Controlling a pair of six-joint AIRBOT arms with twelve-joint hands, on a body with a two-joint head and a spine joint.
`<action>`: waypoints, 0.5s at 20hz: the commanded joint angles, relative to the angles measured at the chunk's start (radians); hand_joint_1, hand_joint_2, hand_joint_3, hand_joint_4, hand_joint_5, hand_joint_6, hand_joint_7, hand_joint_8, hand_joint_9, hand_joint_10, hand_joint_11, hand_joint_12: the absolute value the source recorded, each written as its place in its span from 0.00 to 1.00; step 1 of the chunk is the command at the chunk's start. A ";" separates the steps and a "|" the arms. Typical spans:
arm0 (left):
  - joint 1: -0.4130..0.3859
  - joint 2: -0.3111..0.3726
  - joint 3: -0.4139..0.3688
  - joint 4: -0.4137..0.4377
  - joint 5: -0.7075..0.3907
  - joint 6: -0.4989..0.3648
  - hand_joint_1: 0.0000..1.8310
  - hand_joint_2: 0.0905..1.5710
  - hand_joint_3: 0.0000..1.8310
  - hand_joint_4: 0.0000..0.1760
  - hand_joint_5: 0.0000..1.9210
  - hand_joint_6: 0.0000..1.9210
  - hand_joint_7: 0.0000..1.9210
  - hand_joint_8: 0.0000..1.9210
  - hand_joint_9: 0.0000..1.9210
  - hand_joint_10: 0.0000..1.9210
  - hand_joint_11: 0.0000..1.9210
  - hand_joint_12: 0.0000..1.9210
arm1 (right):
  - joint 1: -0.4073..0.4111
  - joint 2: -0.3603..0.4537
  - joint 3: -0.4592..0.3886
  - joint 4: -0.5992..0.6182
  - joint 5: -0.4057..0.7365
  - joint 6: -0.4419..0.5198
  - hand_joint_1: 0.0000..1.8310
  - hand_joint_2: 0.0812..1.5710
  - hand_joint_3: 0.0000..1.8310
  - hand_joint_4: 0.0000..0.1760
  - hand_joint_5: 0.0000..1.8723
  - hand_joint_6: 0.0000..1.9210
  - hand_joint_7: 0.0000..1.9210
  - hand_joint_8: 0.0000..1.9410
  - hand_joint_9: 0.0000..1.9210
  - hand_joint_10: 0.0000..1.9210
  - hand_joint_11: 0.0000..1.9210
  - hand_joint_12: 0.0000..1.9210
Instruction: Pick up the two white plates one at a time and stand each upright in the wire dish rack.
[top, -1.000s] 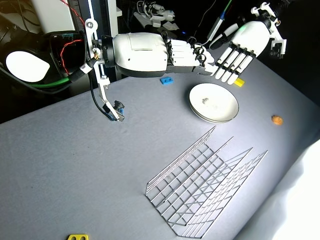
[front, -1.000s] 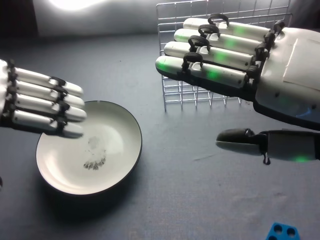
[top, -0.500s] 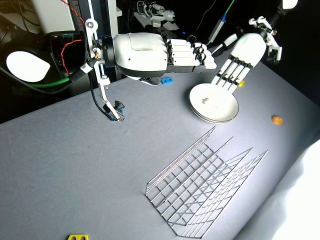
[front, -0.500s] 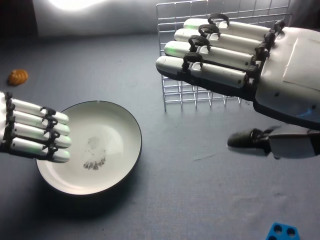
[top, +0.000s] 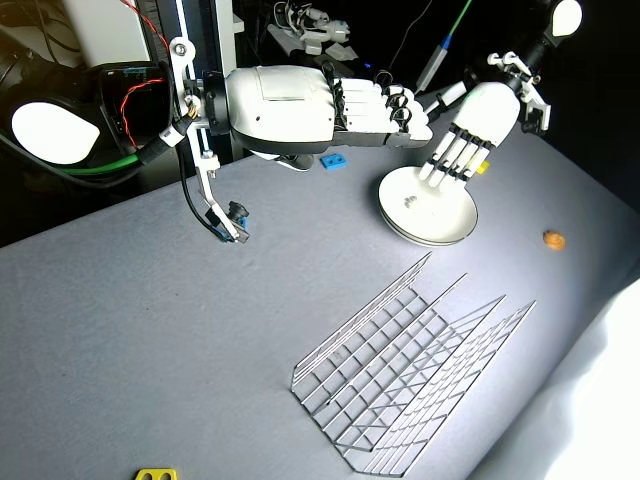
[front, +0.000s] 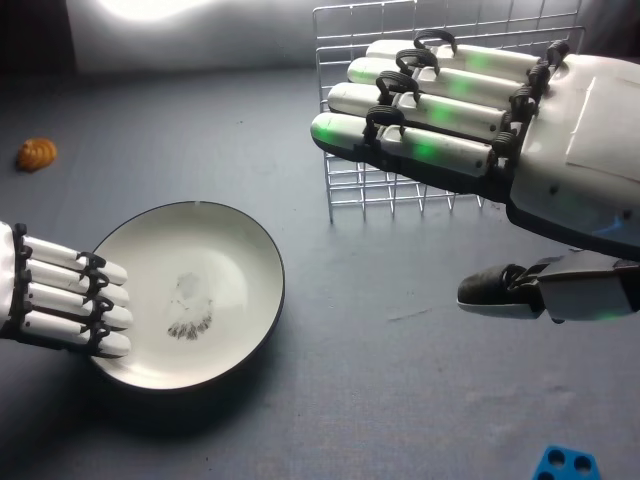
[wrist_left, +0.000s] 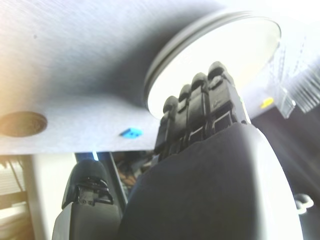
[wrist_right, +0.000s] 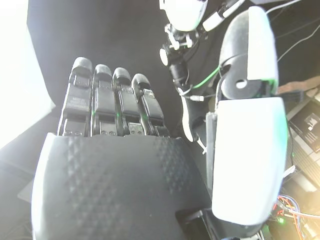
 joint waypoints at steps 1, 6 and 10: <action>0.002 -0.004 0.006 -0.059 -0.033 0.000 0.00 0.71 0.00 0.00 0.03 0.00 0.02 0.00 0.00 0.00 0.00 0.00 | 0.005 0.002 -0.005 0.015 0.126 -0.003 0.60 0.59 0.00 0.00 0.01 0.00 0.00 0.00 0.00 0.00 0.02 0.02; 0.036 -0.022 0.025 -0.078 -0.018 0.016 0.00 0.72 0.00 0.00 0.04 0.00 0.02 0.01 0.01 0.00 0.00 0.00 | 0.004 0.001 -0.005 0.015 0.126 -0.014 0.60 0.60 0.01 0.00 0.00 0.00 0.00 0.00 0.00 0.00 0.01 0.02; 0.048 -0.031 0.032 -0.079 -0.008 0.018 0.00 0.72 0.00 0.00 0.03 0.00 0.01 0.00 0.00 0.00 0.00 0.00 | 0.004 0.001 -0.005 0.013 0.126 -0.015 0.59 0.61 0.00 0.00 0.00 0.00 0.00 0.00 0.00 0.00 0.01 0.03</action>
